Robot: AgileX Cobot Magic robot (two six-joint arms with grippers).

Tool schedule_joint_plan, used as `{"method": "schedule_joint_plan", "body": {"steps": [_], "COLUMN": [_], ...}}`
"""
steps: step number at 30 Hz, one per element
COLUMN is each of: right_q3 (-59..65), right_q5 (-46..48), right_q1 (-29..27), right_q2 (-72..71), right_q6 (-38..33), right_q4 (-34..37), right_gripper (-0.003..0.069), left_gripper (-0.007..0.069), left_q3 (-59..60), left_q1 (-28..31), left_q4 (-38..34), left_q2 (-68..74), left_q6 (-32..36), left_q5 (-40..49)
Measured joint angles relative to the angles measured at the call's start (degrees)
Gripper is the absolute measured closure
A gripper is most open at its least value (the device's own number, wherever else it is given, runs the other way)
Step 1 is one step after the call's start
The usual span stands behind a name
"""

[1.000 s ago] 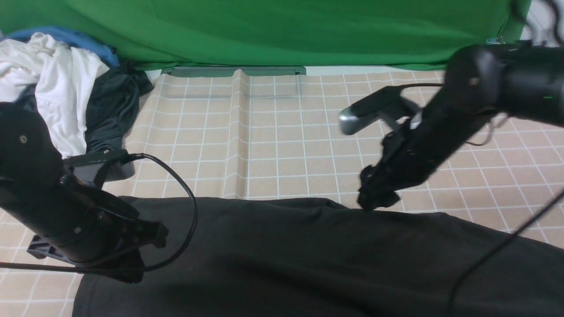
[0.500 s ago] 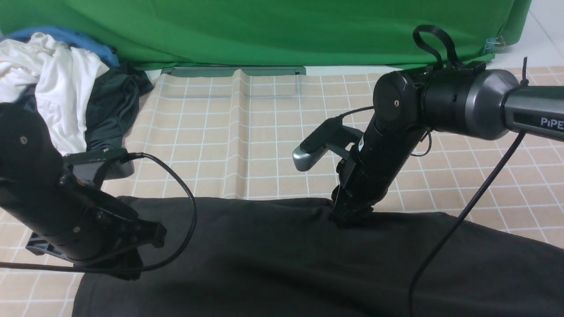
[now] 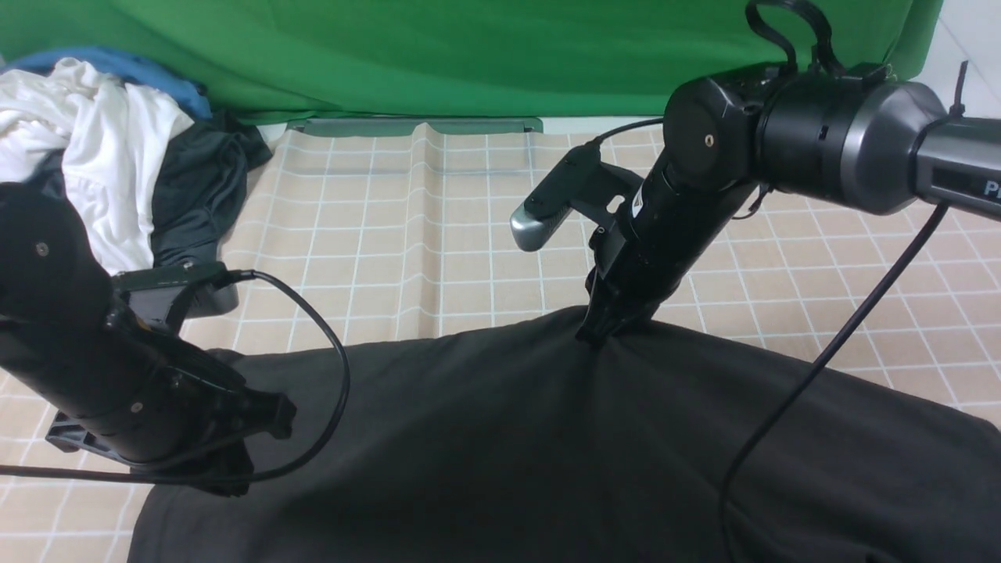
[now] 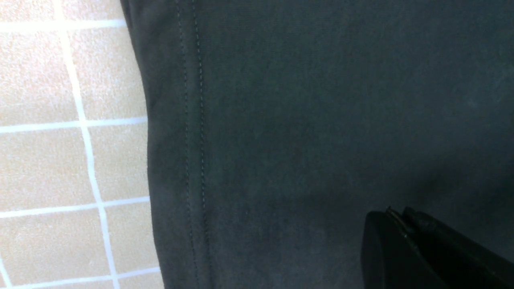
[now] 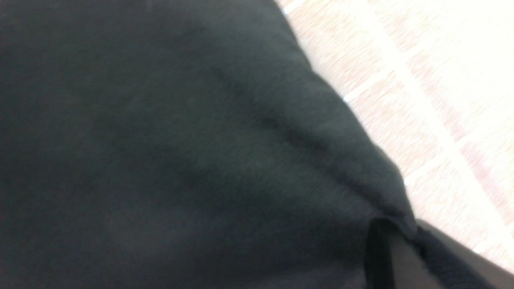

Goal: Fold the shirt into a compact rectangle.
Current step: 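Pull the folded dark garment lengthwise by its ends to straighten it flat on the table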

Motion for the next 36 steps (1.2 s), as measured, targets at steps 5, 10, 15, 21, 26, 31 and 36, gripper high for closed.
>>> {"method": "schedule_joint_plan", "body": {"steps": [5, 10, 15, 21, 26, 31, 36], "right_q3": [0.0, -0.51, -1.36, 2.37, 12.41, 23.66, 32.67], "right_q5": [-1.51, 2.55, 16.56, 20.96, 22.32, 19.74, 10.71], "right_q1": [0.0, 0.0, -1.35, -7.96, -17.78, -25.86, -31.65], "right_q2": [0.54, -0.5, -6.19, -14.32, -21.39, -24.59, -24.77], "right_q6": [1.71, 6.62, 13.66, 16.89, 21.91, 25.59, 27.56], "right_q4": [-0.5, -3.18, -10.99, -11.78, -11.98, -11.98, -11.92], "right_gripper": [0.0517, 0.0267, 0.0382, 0.0614, 0.0599, 0.0333, 0.008], "left_gripper": [0.0606, 0.0606, 0.0606, 0.0606, 0.0606, 0.0606, 0.0606], "left_q3": [0.0, 0.0, 0.0, 0.0, 0.0, 0.0, 0.0], "left_q1": [0.0, 0.0, -0.72, -6.03, -12.39, -14.96, -15.15], "left_q4": [0.0, -1.59, -4.56, -4.57, -4.71, -4.56, -4.32], "left_q2": [0.0, 0.0, 0.22, 1.49, 4.32, 10.06, 13.79], "left_q6": [0.0, 0.76, 2.68, 2.68, 2.45, 2.45, 2.45], "left_q5": [0.67, -0.04, -2.05, -3.08, -5.72, -5.91, -6.49]}}
